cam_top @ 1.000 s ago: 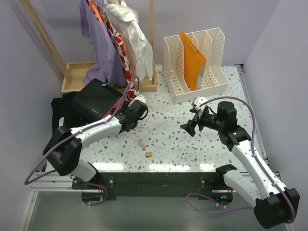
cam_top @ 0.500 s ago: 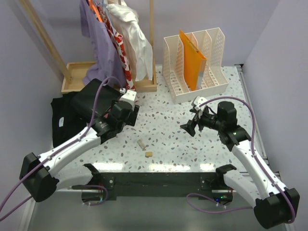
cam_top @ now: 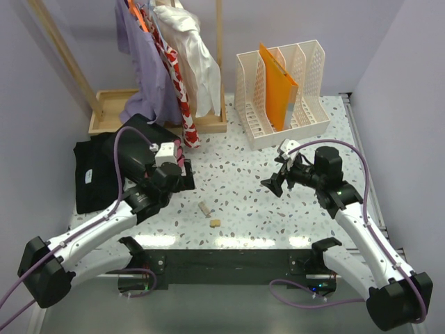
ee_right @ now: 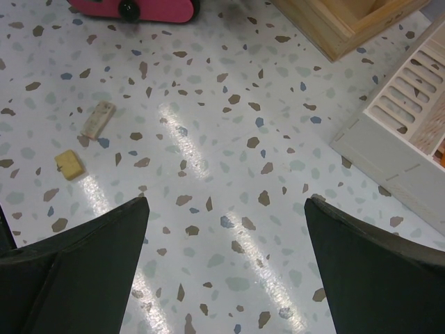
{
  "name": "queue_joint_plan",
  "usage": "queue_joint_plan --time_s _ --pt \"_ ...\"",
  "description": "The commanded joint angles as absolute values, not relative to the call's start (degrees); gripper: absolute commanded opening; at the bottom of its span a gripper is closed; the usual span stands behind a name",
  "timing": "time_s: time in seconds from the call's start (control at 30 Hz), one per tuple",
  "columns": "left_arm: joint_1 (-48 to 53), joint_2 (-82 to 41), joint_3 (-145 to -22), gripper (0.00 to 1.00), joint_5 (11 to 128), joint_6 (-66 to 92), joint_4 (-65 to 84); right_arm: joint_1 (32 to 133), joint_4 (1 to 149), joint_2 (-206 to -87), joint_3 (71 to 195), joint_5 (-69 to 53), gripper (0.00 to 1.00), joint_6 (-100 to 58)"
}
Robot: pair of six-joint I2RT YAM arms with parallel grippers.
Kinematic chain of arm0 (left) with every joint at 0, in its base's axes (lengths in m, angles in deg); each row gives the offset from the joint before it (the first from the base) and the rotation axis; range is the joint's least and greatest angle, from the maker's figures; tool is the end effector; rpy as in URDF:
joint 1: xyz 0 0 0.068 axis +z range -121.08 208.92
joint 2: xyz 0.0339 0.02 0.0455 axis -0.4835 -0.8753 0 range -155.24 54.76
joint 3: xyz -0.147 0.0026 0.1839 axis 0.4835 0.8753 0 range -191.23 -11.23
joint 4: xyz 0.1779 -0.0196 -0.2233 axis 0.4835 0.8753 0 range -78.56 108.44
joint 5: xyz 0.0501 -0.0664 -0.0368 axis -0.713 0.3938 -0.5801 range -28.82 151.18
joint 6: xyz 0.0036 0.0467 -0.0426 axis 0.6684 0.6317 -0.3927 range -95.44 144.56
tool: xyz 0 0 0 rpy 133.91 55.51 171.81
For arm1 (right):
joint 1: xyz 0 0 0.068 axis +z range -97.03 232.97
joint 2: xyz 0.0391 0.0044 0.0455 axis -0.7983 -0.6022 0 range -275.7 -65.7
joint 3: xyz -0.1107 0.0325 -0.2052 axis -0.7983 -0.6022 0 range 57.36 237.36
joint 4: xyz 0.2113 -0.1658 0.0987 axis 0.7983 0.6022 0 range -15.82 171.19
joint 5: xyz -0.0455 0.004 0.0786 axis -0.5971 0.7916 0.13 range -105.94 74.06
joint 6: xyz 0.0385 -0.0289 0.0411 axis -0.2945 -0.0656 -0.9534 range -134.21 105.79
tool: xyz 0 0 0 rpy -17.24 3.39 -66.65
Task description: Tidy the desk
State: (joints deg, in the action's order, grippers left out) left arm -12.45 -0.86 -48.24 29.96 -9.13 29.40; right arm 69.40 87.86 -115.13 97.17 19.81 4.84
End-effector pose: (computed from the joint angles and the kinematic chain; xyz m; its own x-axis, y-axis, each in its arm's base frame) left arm 0.2133 -0.1541 0.2008 -0.5122 -0.1811 -0.8396 -0.0377 0.9813 -0.1887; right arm 0.2367 0.0994 0.2535 -0.1155 -0.3102 -0.9436 -0.8273 0.5558 -0.0815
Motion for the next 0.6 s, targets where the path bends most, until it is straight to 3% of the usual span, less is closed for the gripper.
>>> queue_joint_plan --time_s 0.0,0.13,0.33,0.57 --pt "-12.3 -5.7 -47.97 0.98 22.61 -22.0 27.61 69.14 85.88 -114.57 96.64 20.98 0.99 5.3" --pt "-12.3 -13.77 -49.02 0.82 18.47 -30.62 28.76 69.14 86.05 -114.48 96.73 21.07 0.99 5.3" --pt "-12.3 -23.44 -52.8 0.65 10.74 -38.1 29.81 69.14 86.05 -114.4 96.73 21.07 0.99 5.3" --pt "-12.3 -32.77 -58.07 0.55 3.0 -47.15 34.38 69.14 86.05 -114.48 96.82 21.07 0.99 5.3"
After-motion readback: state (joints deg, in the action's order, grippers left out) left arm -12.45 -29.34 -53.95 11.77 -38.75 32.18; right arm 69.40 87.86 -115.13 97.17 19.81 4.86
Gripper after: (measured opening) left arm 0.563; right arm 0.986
